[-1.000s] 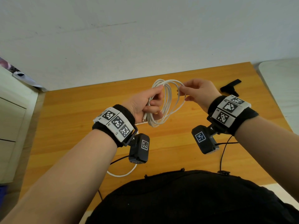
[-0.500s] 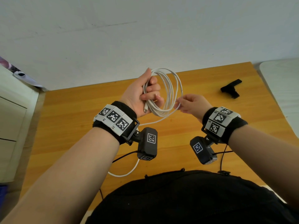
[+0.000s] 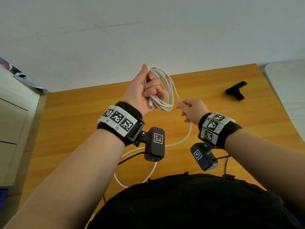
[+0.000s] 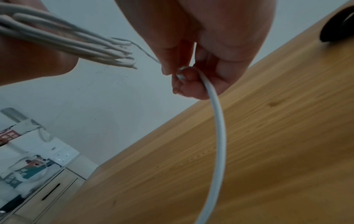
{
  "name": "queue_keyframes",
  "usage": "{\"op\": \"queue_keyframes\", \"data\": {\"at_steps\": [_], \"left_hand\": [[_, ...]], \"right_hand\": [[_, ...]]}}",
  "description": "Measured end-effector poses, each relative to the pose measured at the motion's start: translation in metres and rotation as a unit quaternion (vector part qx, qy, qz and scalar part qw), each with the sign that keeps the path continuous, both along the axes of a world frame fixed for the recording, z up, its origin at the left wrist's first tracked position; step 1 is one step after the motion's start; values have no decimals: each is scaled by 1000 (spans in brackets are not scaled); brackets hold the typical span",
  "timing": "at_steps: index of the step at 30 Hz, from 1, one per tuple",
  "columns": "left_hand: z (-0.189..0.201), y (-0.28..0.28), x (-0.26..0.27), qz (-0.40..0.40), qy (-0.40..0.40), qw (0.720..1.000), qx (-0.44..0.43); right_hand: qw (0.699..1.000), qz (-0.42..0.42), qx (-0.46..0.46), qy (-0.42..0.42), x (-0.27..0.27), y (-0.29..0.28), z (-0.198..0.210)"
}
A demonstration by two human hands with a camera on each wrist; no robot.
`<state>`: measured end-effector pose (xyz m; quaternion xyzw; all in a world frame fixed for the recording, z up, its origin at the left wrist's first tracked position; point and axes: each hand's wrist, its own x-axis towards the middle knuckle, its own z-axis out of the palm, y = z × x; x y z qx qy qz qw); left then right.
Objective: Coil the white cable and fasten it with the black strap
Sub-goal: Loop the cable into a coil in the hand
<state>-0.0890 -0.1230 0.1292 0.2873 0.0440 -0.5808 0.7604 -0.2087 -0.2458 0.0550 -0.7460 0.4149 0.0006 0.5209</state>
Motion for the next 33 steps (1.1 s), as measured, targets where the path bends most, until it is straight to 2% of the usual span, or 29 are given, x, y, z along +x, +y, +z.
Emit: {"op": "queue_keyframes", "data": {"at_steps": [4, 7, 11, 13, 17, 20, 23, 27, 30, 33], "left_hand": [[4, -4, 2, 65, 7, 998, -9], [9, -5, 7, 126, 32, 991, -26], [14, -5, 13, 189, 61, 979, -40], [14, -4, 14, 193, 67, 978, -45], [16, -4, 14, 139, 62, 987, -49], [17, -4, 11, 78, 43, 995, -40], [17, -5, 8, 43, 42, 997, -47], [16, -7, 9, 66, 47, 996, -48], [14, -10, 11, 101, -10, 995, 1], [10, -11, 12, 133, -84, 986, 57]], "right_hand": [[998, 39, 52, -11, -4, 8, -3], [995, 33, 91, -19, -8, 15, -6], [983, -79, 141, -82, -11, 19, -4], [981, -116, 124, -92, -9, 17, -3], [997, -63, -32, -33, -4, 13, 2], [997, -39, -68, 3, 0, 9, 7], [996, 0, -78, 46, 1, 7, 9], [992, 72, -83, 58, -3, 15, 7], [994, 87, -55, 43, -5, 21, 8], [993, 108, 13, 44, -7, 23, 9]]}}
